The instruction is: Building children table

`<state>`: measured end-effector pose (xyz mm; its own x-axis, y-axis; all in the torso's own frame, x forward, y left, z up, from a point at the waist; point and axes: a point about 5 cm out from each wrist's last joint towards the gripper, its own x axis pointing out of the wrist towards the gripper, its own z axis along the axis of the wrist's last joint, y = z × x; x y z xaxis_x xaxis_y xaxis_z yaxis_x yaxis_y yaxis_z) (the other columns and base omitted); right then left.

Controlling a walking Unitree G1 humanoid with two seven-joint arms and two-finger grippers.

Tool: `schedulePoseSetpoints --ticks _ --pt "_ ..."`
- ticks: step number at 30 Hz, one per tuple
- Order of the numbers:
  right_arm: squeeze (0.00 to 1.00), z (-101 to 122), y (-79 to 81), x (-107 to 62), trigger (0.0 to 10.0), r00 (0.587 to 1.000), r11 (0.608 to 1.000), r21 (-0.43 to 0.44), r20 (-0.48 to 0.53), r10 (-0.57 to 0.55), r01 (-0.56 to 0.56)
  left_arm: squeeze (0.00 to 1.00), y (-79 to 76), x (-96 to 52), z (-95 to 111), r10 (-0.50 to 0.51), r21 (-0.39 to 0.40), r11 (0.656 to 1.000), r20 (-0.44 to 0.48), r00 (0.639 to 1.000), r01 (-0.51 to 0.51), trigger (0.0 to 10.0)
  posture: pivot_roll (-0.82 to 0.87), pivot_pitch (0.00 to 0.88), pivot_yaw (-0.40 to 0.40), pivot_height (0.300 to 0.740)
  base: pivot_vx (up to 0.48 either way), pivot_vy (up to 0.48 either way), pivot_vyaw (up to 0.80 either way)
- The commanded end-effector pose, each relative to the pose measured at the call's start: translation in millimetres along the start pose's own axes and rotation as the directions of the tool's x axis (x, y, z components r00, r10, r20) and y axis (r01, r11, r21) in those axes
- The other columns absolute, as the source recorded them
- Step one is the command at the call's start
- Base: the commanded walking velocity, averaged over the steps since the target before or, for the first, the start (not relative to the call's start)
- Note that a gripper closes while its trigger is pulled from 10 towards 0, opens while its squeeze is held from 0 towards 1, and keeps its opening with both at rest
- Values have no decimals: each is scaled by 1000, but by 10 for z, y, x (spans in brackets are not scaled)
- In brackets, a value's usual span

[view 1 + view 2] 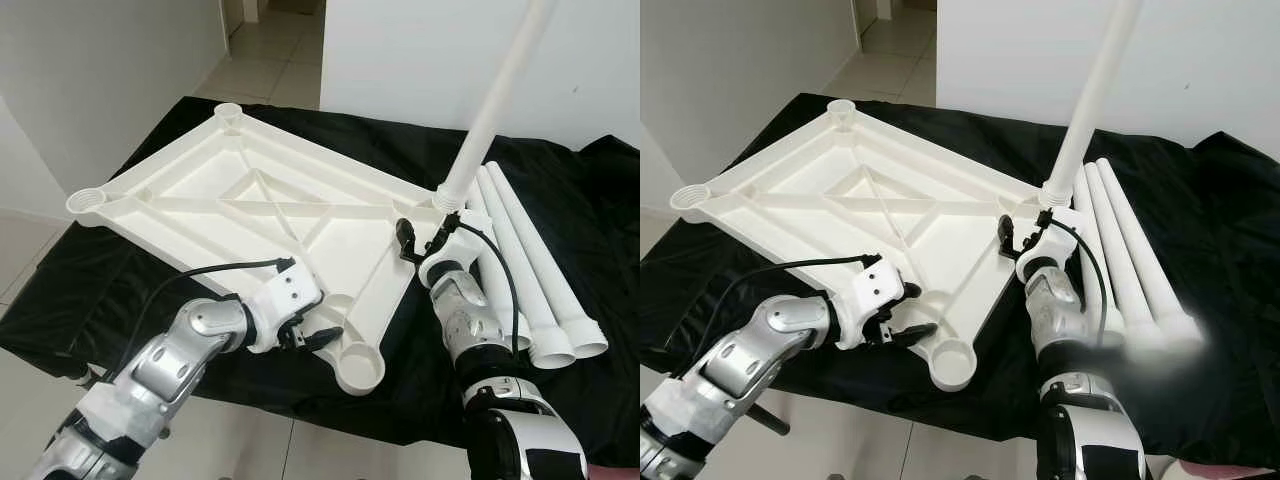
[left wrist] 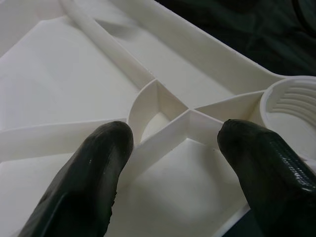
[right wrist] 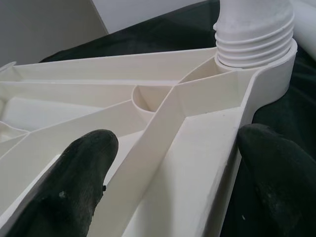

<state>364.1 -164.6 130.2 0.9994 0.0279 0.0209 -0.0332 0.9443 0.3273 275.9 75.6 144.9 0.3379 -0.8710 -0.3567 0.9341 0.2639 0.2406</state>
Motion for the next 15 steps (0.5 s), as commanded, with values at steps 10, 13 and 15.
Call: schedulePoseSetpoints --ticks 10,13,15 --pt "0 -18 -29 -323 10000 987 994 -56 121 104 -97 0 262 -271 8 40 83 996 -3 999 -40 10000 -2 81 -18 740 0 0 0" --pt "0 22 -77 -416 10000 982 994 -66 163 97 -87 0 329 -357 32 41 96 994 18 999 -43 10000 0 81 -19 740 0 0 0" --pt "0 22 -77 -416 10000 982 994 -66 163 97 -87 0 329 -357 32 41 96 994 18 999 -43 10000 0 81 -19 740 0 0 0"
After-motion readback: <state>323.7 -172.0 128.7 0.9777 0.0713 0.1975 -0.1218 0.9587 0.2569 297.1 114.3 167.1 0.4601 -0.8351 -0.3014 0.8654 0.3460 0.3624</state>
